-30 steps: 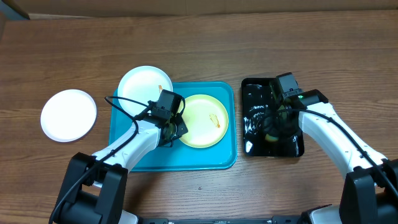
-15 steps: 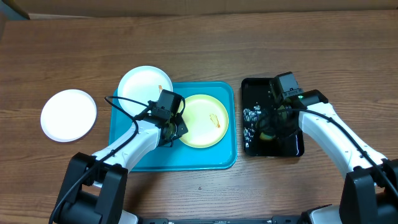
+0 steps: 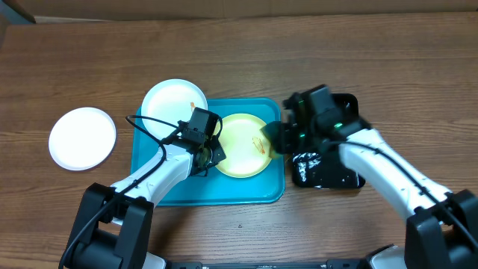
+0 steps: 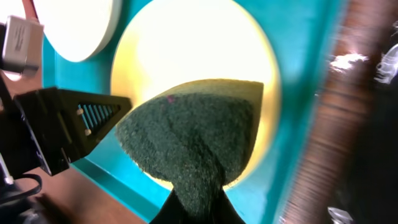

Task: Clean dirty plates on tray and stack at the side
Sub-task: 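Carry the sponge left over the yellow plate with the right gripper, then scrub the yellow plate with the sponge in the right gripper, then return the sponge to the black tray and release it, right gripper, then lift the yellow plate with the left gripper and move it left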

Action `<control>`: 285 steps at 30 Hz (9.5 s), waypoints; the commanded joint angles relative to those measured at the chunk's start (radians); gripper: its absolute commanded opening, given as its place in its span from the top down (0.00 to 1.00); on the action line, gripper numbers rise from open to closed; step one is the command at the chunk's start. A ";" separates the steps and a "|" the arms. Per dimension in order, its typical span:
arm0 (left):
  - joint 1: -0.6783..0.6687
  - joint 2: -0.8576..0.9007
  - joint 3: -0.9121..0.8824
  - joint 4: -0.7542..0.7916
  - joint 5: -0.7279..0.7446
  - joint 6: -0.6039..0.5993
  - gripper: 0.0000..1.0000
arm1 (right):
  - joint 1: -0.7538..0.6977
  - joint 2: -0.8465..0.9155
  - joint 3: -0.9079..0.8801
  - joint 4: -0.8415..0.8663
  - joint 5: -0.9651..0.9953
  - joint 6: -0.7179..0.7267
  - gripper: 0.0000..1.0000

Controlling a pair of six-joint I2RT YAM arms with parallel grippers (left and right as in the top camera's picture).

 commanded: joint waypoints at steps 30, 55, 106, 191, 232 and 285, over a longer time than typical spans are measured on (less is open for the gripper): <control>-0.004 0.018 -0.021 -0.012 -0.008 0.020 0.96 | 0.255 0.189 0.002 0.233 0.570 -0.090 0.88; -0.004 0.018 -0.021 -0.015 -0.009 0.020 0.96 | 0.254 0.240 0.001 0.275 0.570 -0.172 0.65; -0.004 0.018 -0.021 -0.019 -0.013 0.020 0.96 | 0.148 0.224 0.015 0.210 0.386 -0.010 0.96; -0.004 0.018 -0.021 -0.018 -0.013 0.027 0.96 | -0.231 0.053 -0.063 0.019 0.480 -0.089 0.27; -0.004 0.018 -0.021 -0.018 -0.020 0.121 0.96 | -0.231 0.007 0.106 -0.143 0.460 -0.085 0.00; 0.192 -0.251 0.489 -0.491 -0.103 0.299 0.96 | -0.231 0.007 0.106 -0.143 0.460 -0.085 0.00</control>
